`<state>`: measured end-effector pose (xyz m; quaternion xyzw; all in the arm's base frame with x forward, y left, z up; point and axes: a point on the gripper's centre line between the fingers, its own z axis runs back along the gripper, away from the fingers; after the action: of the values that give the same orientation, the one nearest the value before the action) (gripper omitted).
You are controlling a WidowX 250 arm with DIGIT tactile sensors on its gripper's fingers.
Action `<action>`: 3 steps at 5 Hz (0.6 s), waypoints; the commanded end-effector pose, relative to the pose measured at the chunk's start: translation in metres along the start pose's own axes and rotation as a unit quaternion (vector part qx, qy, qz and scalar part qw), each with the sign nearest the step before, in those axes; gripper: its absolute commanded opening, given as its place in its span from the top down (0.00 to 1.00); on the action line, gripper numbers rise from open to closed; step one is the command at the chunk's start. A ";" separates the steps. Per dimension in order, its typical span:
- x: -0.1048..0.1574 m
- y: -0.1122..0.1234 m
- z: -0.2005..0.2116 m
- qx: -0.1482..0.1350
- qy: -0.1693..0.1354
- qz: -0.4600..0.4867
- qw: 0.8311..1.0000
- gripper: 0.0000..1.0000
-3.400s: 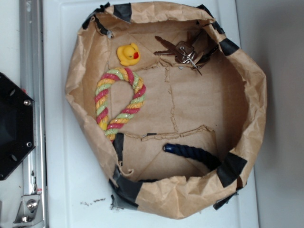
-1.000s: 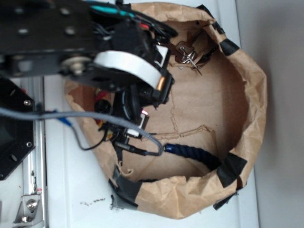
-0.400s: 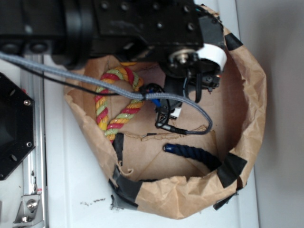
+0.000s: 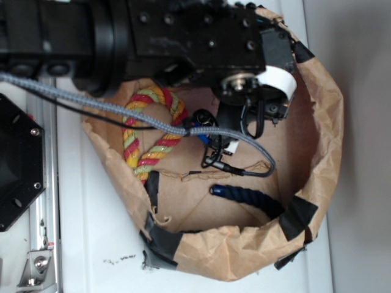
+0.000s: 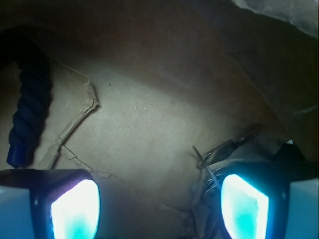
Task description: Grab the silver keys.
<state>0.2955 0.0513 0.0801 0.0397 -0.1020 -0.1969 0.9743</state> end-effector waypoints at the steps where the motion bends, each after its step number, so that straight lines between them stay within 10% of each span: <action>1: 0.008 0.005 0.000 0.024 -0.033 -0.020 0.999 0.00; 3: 0.005 0.021 -0.028 0.068 -0.022 -0.015 0.997 0.00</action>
<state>0.3064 0.0678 0.0424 0.0908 -0.1121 -0.2093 0.9672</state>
